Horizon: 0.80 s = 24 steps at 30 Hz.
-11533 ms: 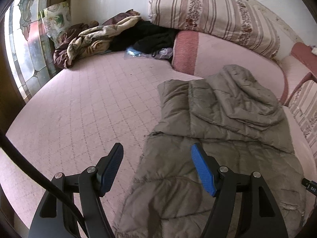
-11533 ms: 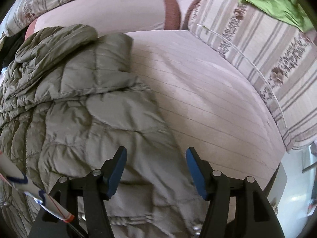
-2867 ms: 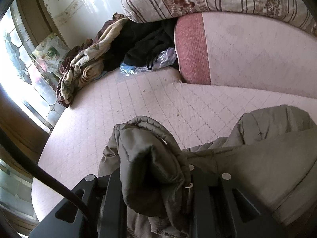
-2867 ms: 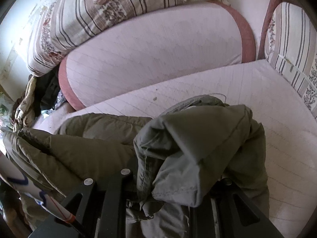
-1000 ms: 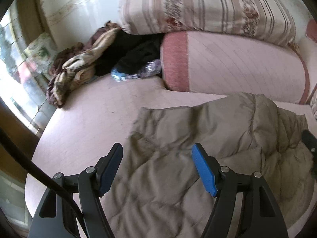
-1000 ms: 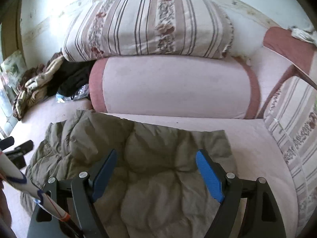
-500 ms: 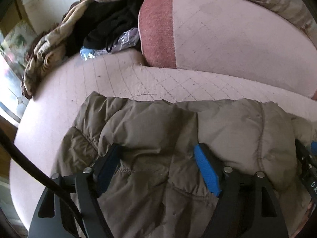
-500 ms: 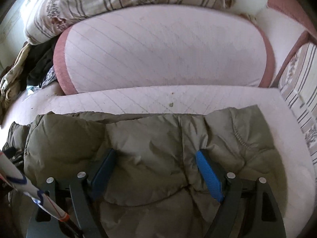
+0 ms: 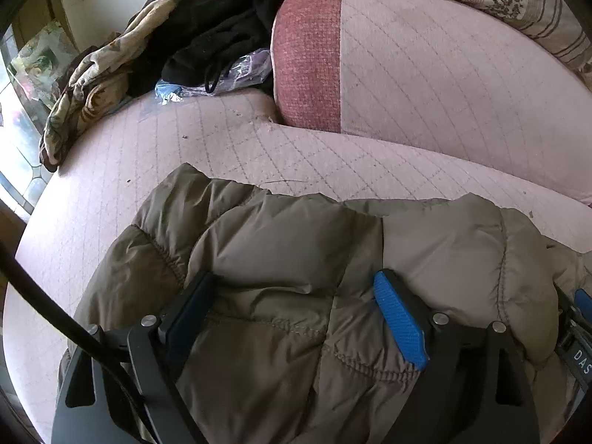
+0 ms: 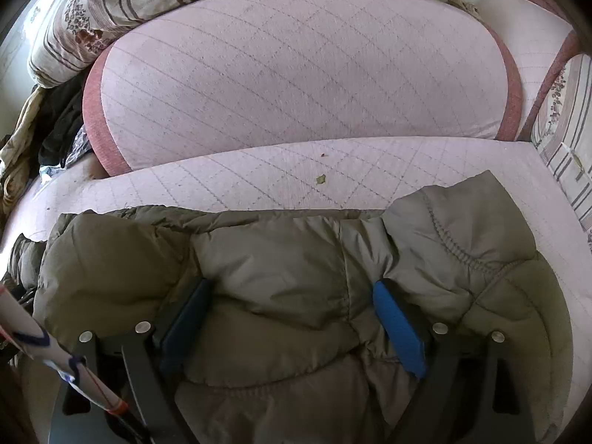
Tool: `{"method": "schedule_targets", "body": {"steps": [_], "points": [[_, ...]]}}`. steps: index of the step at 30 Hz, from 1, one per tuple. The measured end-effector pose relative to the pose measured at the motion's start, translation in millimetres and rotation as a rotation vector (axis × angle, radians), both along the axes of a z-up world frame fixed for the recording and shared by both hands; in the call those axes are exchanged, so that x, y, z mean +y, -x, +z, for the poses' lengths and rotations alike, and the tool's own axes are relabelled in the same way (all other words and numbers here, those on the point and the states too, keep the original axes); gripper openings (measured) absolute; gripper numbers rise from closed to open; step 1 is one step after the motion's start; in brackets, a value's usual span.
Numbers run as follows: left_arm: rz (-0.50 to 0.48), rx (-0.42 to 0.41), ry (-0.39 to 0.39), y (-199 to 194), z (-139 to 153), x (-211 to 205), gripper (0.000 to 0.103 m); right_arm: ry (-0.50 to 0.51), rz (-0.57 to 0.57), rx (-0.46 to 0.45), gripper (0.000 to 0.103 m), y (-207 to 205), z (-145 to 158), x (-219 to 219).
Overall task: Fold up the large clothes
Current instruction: 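Press the folded jacket flat with both open tools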
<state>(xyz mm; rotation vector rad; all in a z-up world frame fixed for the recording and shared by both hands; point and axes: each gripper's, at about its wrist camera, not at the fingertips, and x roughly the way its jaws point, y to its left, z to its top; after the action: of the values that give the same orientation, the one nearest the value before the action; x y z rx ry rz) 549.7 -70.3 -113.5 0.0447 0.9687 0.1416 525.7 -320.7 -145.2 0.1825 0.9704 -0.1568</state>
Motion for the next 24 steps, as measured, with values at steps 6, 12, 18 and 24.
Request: {"method": "schedule_targets", "body": {"steps": [6, 12, 18, 24], "points": [[0.015, 0.035, 0.027, 6.6, 11.9, 9.7, 0.088, 0.024, 0.006, 0.005, 0.092, -1.9, 3.7, 3.7], [0.017, -0.057, -0.011, 55.6, 65.5, 33.2, 0.086, 0.035, -0.040, -0.034, 0.092, 26.0, 46.5, 2.5], [0.025, -0.102, -0.052, 103.0, 88.5, 62.8, 0.086, 0.046, -0.062, -0.070, 0.092, 70.9, 77.3, -11.2], [0.082, -0.042, -0.027, 113.0, 60.0, 91.8, 0.086, 0.087, -0.123, -0.031, 0.092, 97.6, 62.1, -38.1]]}}
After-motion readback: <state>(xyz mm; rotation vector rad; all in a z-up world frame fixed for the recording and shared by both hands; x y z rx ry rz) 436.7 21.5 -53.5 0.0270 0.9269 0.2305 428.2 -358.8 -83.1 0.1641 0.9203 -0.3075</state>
